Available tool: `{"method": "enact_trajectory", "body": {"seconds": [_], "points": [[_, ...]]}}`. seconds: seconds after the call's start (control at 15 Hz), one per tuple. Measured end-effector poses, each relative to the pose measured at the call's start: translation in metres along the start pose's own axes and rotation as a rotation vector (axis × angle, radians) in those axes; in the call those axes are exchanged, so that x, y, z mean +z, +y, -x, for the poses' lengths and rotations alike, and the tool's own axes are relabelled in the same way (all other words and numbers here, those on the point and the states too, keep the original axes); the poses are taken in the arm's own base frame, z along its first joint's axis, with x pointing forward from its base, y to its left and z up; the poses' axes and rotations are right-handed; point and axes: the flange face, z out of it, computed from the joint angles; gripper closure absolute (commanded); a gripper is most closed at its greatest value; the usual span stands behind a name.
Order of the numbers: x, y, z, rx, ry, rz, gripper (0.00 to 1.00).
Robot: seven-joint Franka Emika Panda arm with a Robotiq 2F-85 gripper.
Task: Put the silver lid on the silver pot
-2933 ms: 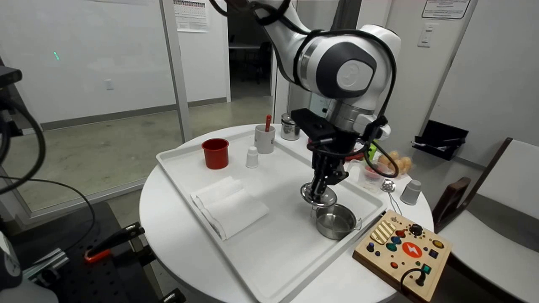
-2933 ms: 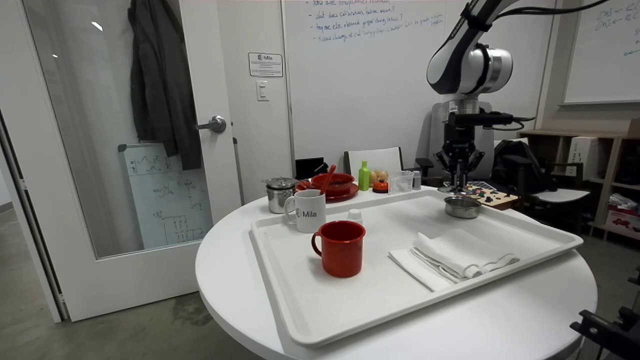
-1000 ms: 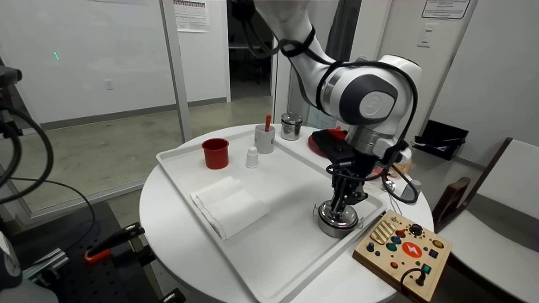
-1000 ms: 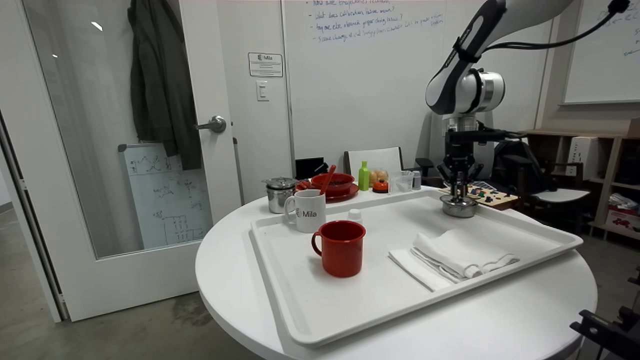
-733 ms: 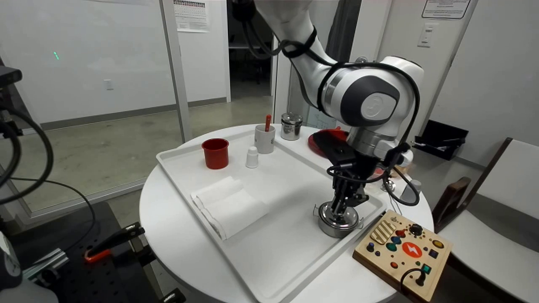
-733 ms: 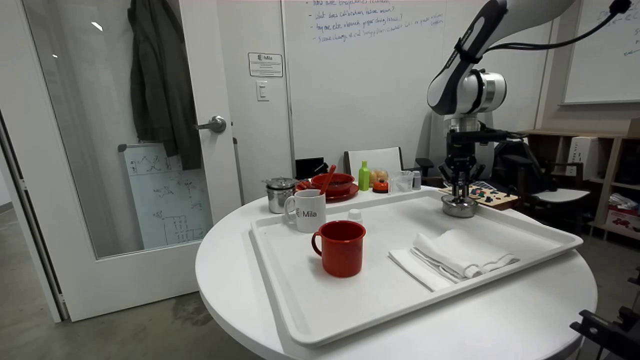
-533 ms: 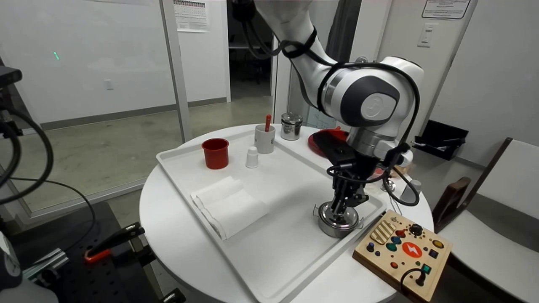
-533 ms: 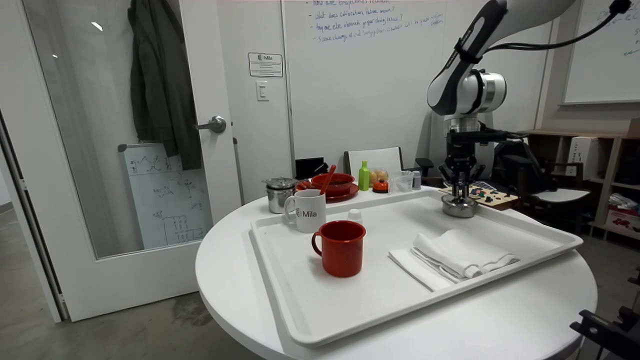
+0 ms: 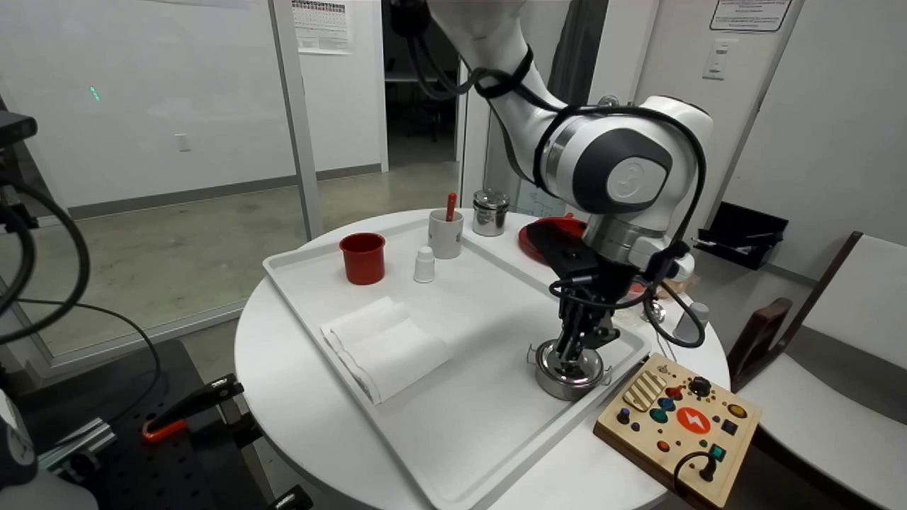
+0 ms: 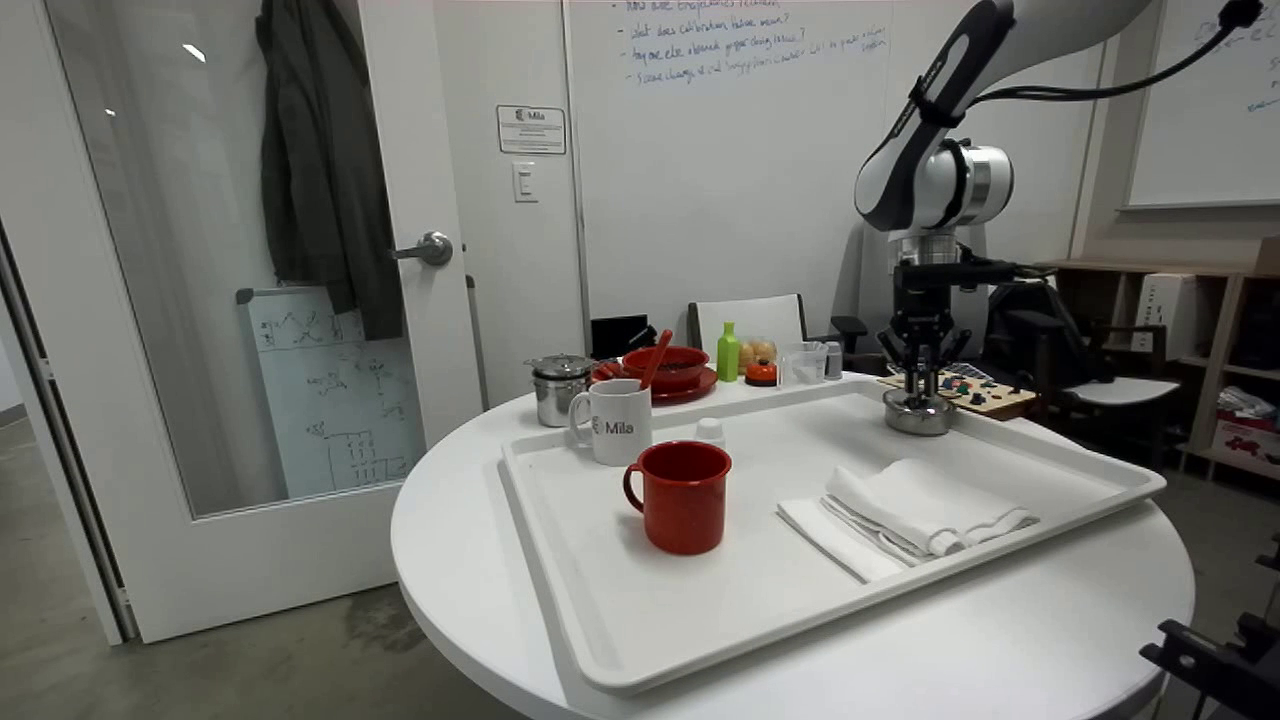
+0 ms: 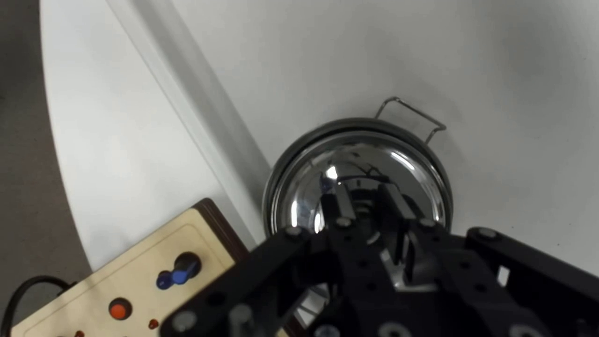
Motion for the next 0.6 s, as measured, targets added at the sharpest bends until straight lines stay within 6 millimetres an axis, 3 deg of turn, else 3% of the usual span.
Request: {"method": "enact_trajectory", "body": {"seconds": [0.6], "points": [[0.0009, 0.001, 0.0017, 0.001, -0.004, 0.0, 0.9]]}}
